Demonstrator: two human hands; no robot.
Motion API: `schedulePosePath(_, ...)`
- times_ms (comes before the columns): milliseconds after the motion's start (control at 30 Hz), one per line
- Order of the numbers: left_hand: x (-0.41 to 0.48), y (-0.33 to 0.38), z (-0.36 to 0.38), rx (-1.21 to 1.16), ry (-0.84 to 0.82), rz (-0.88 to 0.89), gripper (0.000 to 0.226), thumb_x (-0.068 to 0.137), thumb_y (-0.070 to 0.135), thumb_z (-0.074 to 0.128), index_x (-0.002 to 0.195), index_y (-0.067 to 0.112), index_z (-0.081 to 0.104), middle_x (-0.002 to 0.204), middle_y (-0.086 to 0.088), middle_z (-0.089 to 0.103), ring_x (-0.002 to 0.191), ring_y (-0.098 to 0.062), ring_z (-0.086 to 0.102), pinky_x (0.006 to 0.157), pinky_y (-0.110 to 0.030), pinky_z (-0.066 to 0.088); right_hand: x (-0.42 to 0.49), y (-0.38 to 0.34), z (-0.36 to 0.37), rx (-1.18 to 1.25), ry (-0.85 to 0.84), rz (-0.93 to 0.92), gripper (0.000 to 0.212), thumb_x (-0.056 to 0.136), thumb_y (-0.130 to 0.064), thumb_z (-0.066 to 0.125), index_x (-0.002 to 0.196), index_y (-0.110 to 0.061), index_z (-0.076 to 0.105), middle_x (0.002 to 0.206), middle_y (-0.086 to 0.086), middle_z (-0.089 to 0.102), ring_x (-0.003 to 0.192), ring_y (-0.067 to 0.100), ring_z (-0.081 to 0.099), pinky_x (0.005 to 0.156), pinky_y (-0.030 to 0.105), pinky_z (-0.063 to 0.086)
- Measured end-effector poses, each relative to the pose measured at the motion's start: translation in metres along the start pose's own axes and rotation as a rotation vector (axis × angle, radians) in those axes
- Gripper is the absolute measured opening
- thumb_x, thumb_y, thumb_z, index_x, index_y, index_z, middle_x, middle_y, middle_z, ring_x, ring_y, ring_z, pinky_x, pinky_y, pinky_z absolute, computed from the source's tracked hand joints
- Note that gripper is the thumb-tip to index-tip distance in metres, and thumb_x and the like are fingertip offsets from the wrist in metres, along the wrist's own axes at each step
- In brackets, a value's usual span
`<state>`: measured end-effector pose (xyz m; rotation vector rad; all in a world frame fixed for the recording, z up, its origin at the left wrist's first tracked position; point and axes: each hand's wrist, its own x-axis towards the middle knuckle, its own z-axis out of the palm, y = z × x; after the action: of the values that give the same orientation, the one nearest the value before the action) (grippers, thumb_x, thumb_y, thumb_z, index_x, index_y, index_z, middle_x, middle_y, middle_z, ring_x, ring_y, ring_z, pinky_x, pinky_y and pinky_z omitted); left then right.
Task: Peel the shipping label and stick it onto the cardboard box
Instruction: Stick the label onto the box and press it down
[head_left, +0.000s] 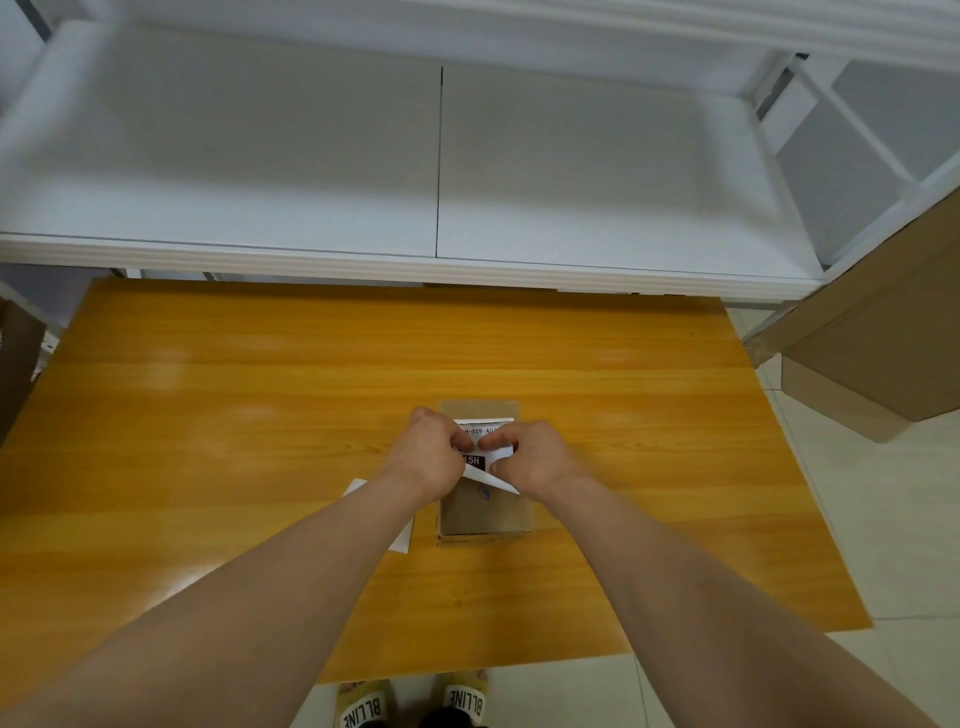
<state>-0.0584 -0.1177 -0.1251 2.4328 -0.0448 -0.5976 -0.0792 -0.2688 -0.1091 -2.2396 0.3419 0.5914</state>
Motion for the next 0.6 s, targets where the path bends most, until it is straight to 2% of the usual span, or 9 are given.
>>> schedulePosePath(67, 0.0006, -0.0006, 0.0004, -0.001, -0.001, -0.003, 0.035, 0.09, -0.003, 0.054, 0.113, 0.012, 0.074, 0.137, -0.012, 0.047, 0.11, -0.027, 0.06, 0.093, -0.03, 0.051, -0.0005, 0.0003, -0.0004, -0.01, -0.005, -0.003, 0.036, 0.087, 0.0, 0.068, 0.121, -0.011, 0.071, 0.117, 0.004, 0.064, 0.092, 0.015, 0.055, 0.069, 0.018, 0.042)
schedulePosePath(133, 0.0011, -0.0006, 0.0005, 0.005, -0.005, 0.001, 0.035, 0.089, -0.002, 0.054, 0.112, 0.013, 0.075, 0.136, -0.013, 0.048, 0.106, -0.028, 0.061, 0.092, -0.032, 0.053, -0.0001, 0.0012, -0.0011, -0.001, -0.009, -0.004, 0.037, 0.086, 0.002, 0.067, 0.121, -0.009, 0.07, 0.102, 0.0, 0.059, 0.088, 0.015, 0.051, 0.06, 0.014, 0.039)
schedulePosePath(200, 0.0007, 0.0006, -0.0006, 0.02, -0.011, 0.006, 0.034, 0.09, -0.002, 0.054, 0.113, 0.013, 0.075, 0.137, -0.013, 0.047, 0.107, -0.028, 0.061, 0.091, -0.032, 0.052, 0.0011, 0.0019, -0.0011, -0.008, -0.007, -0.005, 0.036, 0.086, 0.002, 0.067, 0.12, -0.01, 0.071, 0.099, -0.001, 0.057, 0.087, 0.015, 0.052, 0.069, 0.019, 0.042)
schedulePosePath(300, -0.0006, 0.0021, -0.0028, 0.032, -0.013, 0.006, 0.034, 0.092, 0.0, 0.054, 0.115, 0.014, 0.074, 0.139, -0.012, 0.045, 0.111, -0.028, 0.06, 0.093, -0.031, 0.051, 0.0014, 0.0008, -0.0003, -0.008, -0.007, 0.007, 0.034, 0.087, 0.0, 0.068, 0.119, -0.01, 0.071, 0.113, 0.004, 0.066, 0.094, 0.015, 0.056, 0.08, 0.024, 0.043)
schedulePosePath(400, 0.0002, 0.0018, -0.0023, 0.022, -0.015, 0.006, 0.033, 0.091, -0.001, 0.054, 0.112, 0.014, 0.076, 0.138, -0.012, 0.048, 0.113, -0.028, 0.06, 0.095, -0.034, 0.052, 0.0016, -0.0003, -0.0002, 0.01, 0.003, 0.005, 0.033, 0.088, -0.001, 0.067, 0.119, -0.01, 0.072, 0.131, 0.003, 0.066, 0.117, 0.02, 0.061, 0.095, 0.028, 0.049)
schedulePosePath(600, 0.002, 0.0037, -0.0026, -0.002, -0.018, -0.002, 0.03, 0.09, 0.001, 0.058, 0.107, 0.015, 0.078, 0.134, -0.013, 0.054, 0.11, -0.027, 0.062, 0.093, -0.037, 0.054, 0.0015, -0.0009, -0.0015, 0.027, -0.015, 0.014, 0.033, 0.09, -0.001, 0.065, 0.122, -0.01, 0.07, 0.135, 0.003, 0.063, 0.124, 0.021, 0.058, 0.098, 0.027, 0.047)
